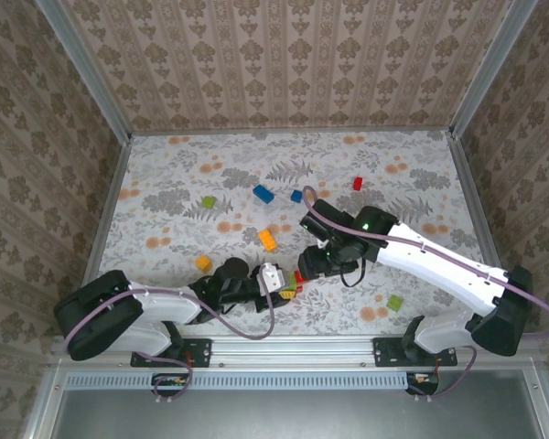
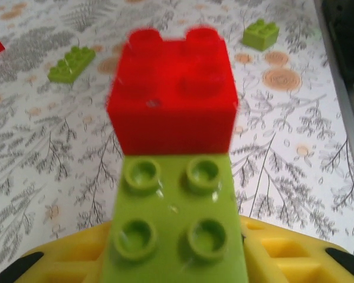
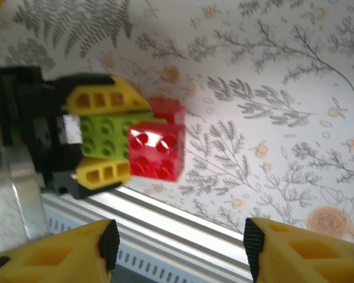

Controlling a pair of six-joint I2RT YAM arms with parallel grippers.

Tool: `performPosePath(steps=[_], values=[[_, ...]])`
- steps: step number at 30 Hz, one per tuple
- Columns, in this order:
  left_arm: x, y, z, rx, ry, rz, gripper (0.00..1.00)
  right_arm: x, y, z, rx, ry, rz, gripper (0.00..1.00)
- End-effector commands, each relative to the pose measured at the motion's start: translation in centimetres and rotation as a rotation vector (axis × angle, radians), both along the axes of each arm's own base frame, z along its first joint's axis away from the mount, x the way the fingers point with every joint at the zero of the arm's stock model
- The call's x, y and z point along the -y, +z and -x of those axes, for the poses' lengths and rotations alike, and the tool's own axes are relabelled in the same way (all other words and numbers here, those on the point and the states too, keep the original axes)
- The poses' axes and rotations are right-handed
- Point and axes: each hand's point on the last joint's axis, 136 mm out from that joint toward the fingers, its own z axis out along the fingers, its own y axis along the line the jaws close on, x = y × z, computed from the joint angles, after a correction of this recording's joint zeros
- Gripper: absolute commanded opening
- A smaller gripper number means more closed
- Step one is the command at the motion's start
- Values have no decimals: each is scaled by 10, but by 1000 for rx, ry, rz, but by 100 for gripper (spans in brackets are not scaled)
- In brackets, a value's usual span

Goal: Assemble a carrot with lego

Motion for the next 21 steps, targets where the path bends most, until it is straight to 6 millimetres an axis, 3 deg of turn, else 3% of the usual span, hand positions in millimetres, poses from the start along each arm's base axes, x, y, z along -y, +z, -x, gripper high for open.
performPosePath(steps=[1, 10, 16, 21], values=[[-7, -14, 4, -11, -1, -53, 47, 10, -10, 8, -24, -26, 12, 61], [-10, -7, 4, -2, 9, -27, 70, 24, -36, 22, -70, -36, 59, 60], [-18, 0, 2, 16, 46, 14, 93, 13, -60, 25, -105, -37, 48, 60], [-22, 3, 3, 7, 62, 31, 98, 12, -69, 20, -96, -41, 77, 60]])
